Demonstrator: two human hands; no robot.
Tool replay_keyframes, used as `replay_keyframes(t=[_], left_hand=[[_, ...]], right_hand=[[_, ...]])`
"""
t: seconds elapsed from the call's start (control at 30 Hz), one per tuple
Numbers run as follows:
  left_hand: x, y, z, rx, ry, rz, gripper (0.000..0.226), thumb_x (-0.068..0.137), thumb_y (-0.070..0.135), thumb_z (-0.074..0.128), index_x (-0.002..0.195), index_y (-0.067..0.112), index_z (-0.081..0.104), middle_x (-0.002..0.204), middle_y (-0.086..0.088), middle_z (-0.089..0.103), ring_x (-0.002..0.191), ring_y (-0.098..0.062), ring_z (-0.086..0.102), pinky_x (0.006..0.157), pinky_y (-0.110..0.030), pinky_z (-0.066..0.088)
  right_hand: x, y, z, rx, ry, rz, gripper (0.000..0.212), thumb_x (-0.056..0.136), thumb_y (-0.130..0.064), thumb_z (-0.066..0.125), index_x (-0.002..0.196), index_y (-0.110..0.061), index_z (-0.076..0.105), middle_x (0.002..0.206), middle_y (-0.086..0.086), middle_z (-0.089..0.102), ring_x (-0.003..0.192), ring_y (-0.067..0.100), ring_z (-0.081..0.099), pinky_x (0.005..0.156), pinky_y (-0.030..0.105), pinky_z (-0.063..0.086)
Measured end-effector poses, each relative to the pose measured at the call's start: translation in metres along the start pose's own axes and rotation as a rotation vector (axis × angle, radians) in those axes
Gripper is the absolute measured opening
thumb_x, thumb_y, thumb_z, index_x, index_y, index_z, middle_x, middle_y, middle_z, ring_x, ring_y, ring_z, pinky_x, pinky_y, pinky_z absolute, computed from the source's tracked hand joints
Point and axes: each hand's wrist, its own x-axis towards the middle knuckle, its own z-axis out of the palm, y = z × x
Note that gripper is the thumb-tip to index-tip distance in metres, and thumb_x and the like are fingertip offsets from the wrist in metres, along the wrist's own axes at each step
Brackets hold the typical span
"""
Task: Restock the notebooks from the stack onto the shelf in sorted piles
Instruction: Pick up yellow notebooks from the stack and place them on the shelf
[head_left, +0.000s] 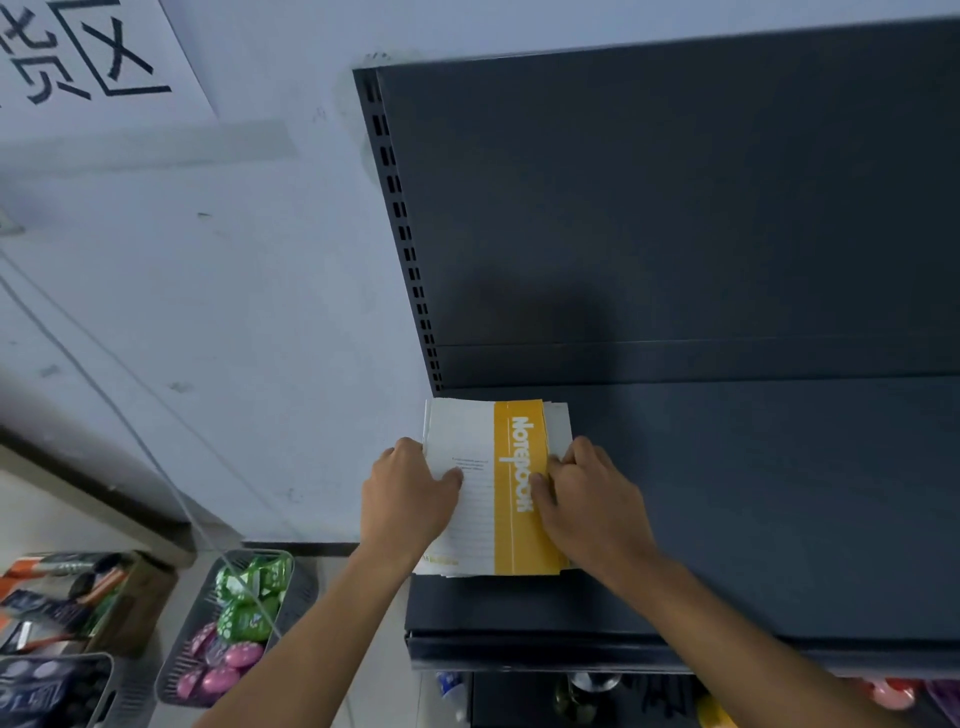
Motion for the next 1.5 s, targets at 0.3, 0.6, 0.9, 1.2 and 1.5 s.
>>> replay_keyframes(t=[0.3, 0.6, 0.9, 1.2, 1.5], left_hand=[[0.008, -0.007, -0.016, 0.047, -0.022, -0.024, 0.014, 0.087, 0.027, 0.069, 0.088, 0.014, 0.065, 0.085, 0.003, 0.068, 0.071, -0.014, 0.062, 0.052, -0.025, 0.044], [0.008, 0.01, -0.029, 0.002, -0.101, 0.002, 0.012, 0.09, 0.01, 0.051, 0.101, 0.008, 0.045, 0.101, -0.006, 0.052, 0.085, -0.021, 0.053, 0.056, -0.026, 0.033], [0.003, 0.006, -0.023, 0.064, 0.016, 0.025, 0.014, 0.093, 0.012, 0.052, 0.087, 0.014, 0.039, 0.086, 0.0, 0.051, 0.07, -0.01, 0.047, 0.05, -0.023, 0.03], [0.015, 0.01, -0.035, -0.401, -0.233, -0.013, 0.017, 0.101, 0.027, 0.046, 0.116, 0.021, 0.043, 0.107, 0.005, 0.059, 0.09, -0.012, 0.061, 0.059, -0.025, 0.043], [0.008, 0.043, -0.029, -0.331, -0.192, 0.124, 0.03, 0.097, 0.034, 0.058, 0.118, 0.017, 0.046, 0.102, 0.007, 0.058, 0.081, -0.006, 0.055, 0.056, -0.022, 0.039]], right_hand=[[-0.001, 0.004, 0.0, 0.045, -0.032, 0.011, 0.039, 0.105, -0.044, 0.034, 0.119, -0.022, 0.063, 0.107, -0.008, 0.043, 0.104, 0.009, 0.048, 0.073, 0.024, 0.046], [0.004, 0.0, -0.005, 0.026, -0.084, 0.035, 0.041, 0.105, -0.044, 0.033, 0.114, -0.019, 0.064, 0.114, -0.002, 0.05, 0.111, 0.014, 0.051, 0.081, 0.033, 0.053], [0.007, -0.007, 0.002, -0.012, -0.073, -0.044, 0.038, 0.105, -0.043, 0.034, 0.101, -0.018, 0.063, 0.107, -0.005, 0.047, 0.103, 0.012, 0.05, 0.074, 0.028, 0.048], [0.032, -0.01, -0.011, 0.518, -0.225, 0.341, 0.051, 0.092, -0.069, 0.047, 0.095, -0.02, 0.06, 0.089, -0.006, 0.067, 0.079, 0.008, 0.064, 0.067, 0.029, 0.052], [0.013, 0.002, -0.059, 0.842, 0.021, 0.578, 0.034, 0.081, -0.035, 0.084, 0.1, -0.023, 0.058, 0.096, 0.0, 0.07, 0.086, 0.014, 0.071, 0.08, 0.039, 0.06]])
